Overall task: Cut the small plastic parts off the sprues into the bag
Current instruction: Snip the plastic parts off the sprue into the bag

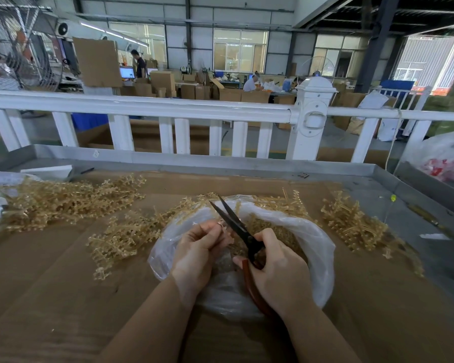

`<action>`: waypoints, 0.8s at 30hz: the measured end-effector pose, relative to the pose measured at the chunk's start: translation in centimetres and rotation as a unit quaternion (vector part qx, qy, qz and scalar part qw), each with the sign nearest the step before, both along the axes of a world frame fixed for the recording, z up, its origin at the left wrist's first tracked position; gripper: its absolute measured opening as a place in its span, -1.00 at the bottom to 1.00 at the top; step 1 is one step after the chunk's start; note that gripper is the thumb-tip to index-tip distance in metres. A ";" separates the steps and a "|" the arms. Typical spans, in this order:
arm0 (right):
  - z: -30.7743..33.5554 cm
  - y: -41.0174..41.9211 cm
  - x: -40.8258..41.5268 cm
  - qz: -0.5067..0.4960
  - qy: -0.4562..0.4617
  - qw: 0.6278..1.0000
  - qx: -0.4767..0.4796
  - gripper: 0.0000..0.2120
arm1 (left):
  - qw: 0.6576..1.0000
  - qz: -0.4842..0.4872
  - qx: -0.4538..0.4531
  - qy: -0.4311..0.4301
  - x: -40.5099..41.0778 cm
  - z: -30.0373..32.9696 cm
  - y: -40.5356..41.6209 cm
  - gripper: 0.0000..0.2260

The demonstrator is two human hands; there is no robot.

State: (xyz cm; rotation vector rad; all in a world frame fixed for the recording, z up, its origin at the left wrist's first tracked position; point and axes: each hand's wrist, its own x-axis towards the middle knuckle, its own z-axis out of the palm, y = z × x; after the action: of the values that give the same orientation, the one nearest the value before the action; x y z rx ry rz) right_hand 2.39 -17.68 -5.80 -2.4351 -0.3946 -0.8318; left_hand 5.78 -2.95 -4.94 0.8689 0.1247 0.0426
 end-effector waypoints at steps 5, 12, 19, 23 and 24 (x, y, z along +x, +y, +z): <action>-0.1 0.0 0.1 0.014 0.001 1.000 -0.003 -0.59 | 1.000 -0.023 -0.009 0.012 -0.1 0.2 0.1 -0.82; 0.0 0.0 0.3 0.024 0.049 0.996 -0.067 -0.58 | 0.998 -0.053 -0.011 0.026 -0.4 0.7 0.3 -0.82; 0.1 0.0 0.4 0.032 0.041 0.997 -0.065 -0.60 | 0.998 -0.057 0.009 0.037 -0.6 1.0 0.2 -0.80; 0.1 0.1 0.4 0.034 0.037 0.997 -0.064 -0.56 | 0.997 -0.062 0.013 0.045 -0.5 1.0 0.2 -0.81; 0.1 0.1 0.4 0.036 0.038 0.997 -0.063 -0.56 | 0.997 -0.062 0.014 0.047 -0.5 0.9 0.2 -0.82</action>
State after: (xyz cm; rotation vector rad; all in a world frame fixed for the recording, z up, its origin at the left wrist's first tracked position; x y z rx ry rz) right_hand 2.78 -17.60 -5.68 -2.5438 -0.5166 -0.7021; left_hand 5.32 -2.72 -4.01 0.9064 0.1581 -0.1137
